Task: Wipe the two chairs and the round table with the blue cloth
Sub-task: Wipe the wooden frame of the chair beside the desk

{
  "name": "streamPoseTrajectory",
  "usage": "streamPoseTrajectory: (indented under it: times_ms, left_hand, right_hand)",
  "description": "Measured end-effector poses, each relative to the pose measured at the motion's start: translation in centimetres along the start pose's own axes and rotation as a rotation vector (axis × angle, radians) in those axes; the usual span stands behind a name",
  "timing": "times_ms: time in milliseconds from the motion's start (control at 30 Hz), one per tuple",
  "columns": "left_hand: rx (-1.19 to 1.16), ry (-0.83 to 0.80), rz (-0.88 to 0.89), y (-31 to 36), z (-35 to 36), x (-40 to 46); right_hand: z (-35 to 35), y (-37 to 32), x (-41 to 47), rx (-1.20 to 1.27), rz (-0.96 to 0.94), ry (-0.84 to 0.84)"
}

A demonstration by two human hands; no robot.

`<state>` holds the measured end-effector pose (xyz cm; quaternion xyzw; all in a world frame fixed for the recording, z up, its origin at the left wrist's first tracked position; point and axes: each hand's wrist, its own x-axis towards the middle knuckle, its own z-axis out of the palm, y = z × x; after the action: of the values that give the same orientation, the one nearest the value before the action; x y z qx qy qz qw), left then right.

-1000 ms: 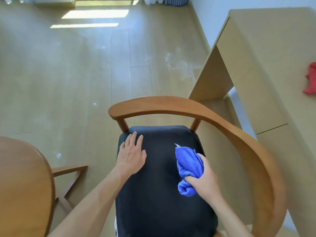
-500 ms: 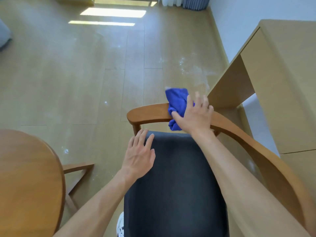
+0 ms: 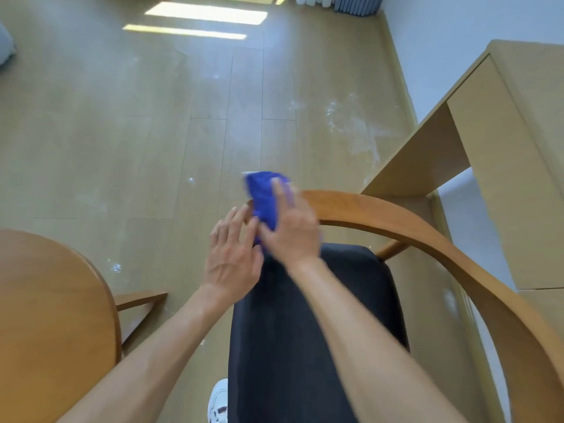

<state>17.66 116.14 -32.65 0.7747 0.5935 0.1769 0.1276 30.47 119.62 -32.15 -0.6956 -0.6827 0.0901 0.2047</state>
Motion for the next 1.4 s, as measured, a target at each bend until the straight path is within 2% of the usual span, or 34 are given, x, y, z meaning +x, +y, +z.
streamPoseTrajectory:
  times_ms: [100,167,233,400,533,667,733,800,900,1067,1133,1300,1400]
  left_hand:
    - [-0.026,0.034,-0.236,-2.6,-1.1,-0.8]
    - [0.05,0.002,-0.192,-4.0,-1.5,-1.1]
    - [0.076,-0.016,-0.133,-3.8,-1.4,-0.5]
    - [0.082,-0.1,-0.032,-0.3,0.0,3.1]
    - [0.173,-0.194,0.045,0.8,2.2,5.8]
    - [0.255,-0.312,0.025,0.7,4.1,6.8]
    - [0.277,-0.331,0.01,0.5,4.7,6.8]
    - [0.29,-0.298,-0.001,0.4,5.1,6.7]
    - [0.282,-0.27,0.004,0.4,5.1,6.6]
    - [0.259,-0.27,0.009,0.6,4.8,6.7]
    - [0.252,-0.276,0.005,0.6,4.6,6.7]
    - [0.259,-0.269,0.007,0.6,4.3,6.7]
    - [0.286,-0.275,0.016,0.6,4.3,6.7]
  right_hand:
    - [2.9,-5.5,0.7,-0.034,-0.095,-0.062]
    - [2.9,-5.0,1.4,-0.104,-0.136,-0.109]
    - [1.5,-2.2,1.7,-0.08,-0.129,-0.082]
    - [-4.1,9.1,0.9,-0.11,0.095,0.048]
    - [-8.5,18.1,-2.2,-0.156,0.299,0.147]
    - [-10.6,23.0,-5.1,-0.173,0.616,0.246]
    - [-10.6,23.0,-5.4,-0.178,0.701,0.269]
    - [-9.9,21.4,-4.8,-0.2,0.681,0.307]
    - [-7.5,16.4,-2.2,-0.154,0.554,0.317]
    - [-1.7,5.9,2.3,-0.145,0.256,0.156]
    - [-0.5,4.0,2.3,-0.165,0.157,0.117]
    - [-2.4,8.1,1.3,-0.174,0.009,0.08]
    - [-5.7,14.1,-0.9,-0.173,0.127,0.093]
